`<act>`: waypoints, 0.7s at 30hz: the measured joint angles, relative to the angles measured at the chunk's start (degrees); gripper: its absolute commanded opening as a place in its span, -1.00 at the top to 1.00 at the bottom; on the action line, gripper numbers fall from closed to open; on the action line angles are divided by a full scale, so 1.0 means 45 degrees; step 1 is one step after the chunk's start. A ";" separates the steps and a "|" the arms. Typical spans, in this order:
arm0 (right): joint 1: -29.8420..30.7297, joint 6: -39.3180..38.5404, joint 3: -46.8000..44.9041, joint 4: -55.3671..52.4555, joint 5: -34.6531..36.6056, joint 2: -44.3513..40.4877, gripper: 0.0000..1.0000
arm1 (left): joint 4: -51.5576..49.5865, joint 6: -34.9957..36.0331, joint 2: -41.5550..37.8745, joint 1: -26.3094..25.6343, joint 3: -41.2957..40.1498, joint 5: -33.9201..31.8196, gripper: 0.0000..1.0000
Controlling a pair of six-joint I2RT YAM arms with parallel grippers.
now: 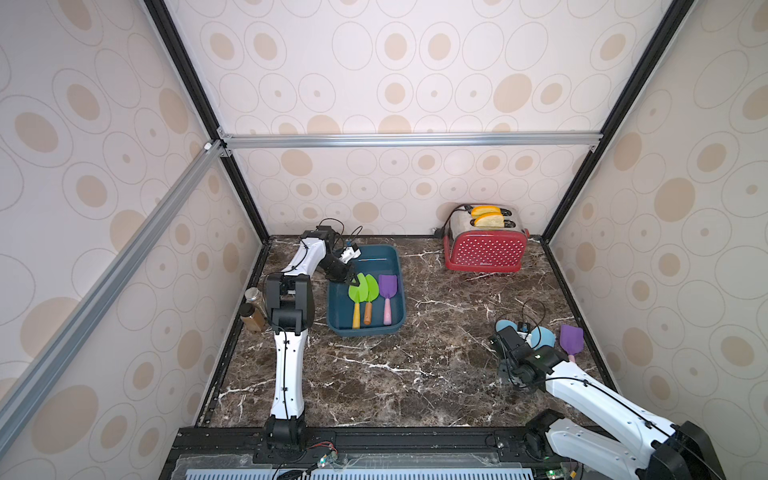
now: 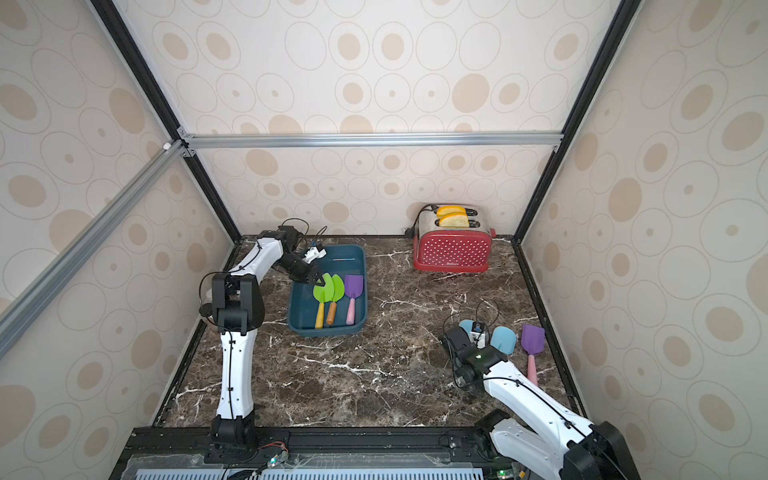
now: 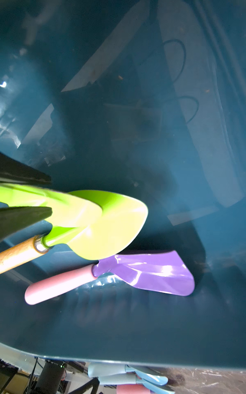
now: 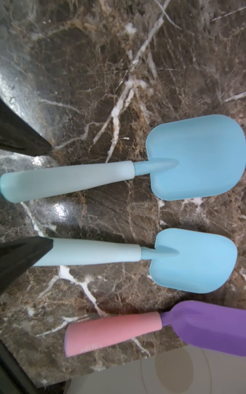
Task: Put the shovel into the storage box
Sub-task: Place the shovel in the storage box, then pick up the shovel from the center of the board.
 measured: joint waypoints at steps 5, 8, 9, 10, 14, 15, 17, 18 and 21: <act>-0.0199 -0.0291 -0.0034 0.0889 -0.0461 0.0350 -0.32 | 0.0136 -0.0170 0.0068 0.0000 0.0000 -0.0058 0.43; -0.0287 -0.0316 -0.0083 0.1137 -0.0617 0.0549 -0.33 | 0.0364 -0.0350 0.0034 0.0000 -0.0039 -0.0049 0.37; -0.0321 -0.0316 -0.0083 0.1205 -0.0636 0.0622 -0.33 | 0.0476 -0.0437 -0.0039 0.0000 -0.0136 -0.0049 0.34; -0.0364 -0.0316 -0.0083 0.1268 -0.0675 0.0685 -0.34 | 0.0583 -0.0481 -0.0160 0.0000 -0.0277 -0.0039 0.31; -0.0704 -0.0311 -0.0083 0.1501 -0.0899 0.0913 -0.34 | 0.0884 -0.0719 -0.1088 -0.0097 -0.0855 -0.0044 0.21; -0.0806 -0.0311 -0.0083 0.1559 -0.0962 0.0981 -0.34 | 0.0947 -0.0763 -0.1443 -0.0117 -0.1005 -0.0044 0.17; -0.1044 -0.0316 -0.0083 0.1700 -0.1161 0.1141 -0.34 | 0.1141 -0.0826 -0.2254 -0.0194 -0.1282 -0.0039 0.12; -0.1180 -0.0316 -0.0087 0.1802 -0.1273 0.1248 -0.34 | 0.1258 -0.0894 -0.2730 -0.0257 -0.1433 -0.0034 0.10; -0.1515 -0.0325 -0.0160 0.2123 -0.1627 0.1593 -0.34 | 0.1768 -0.1059 -0.4201 -0.0529 -0.1972 0.0015 0.06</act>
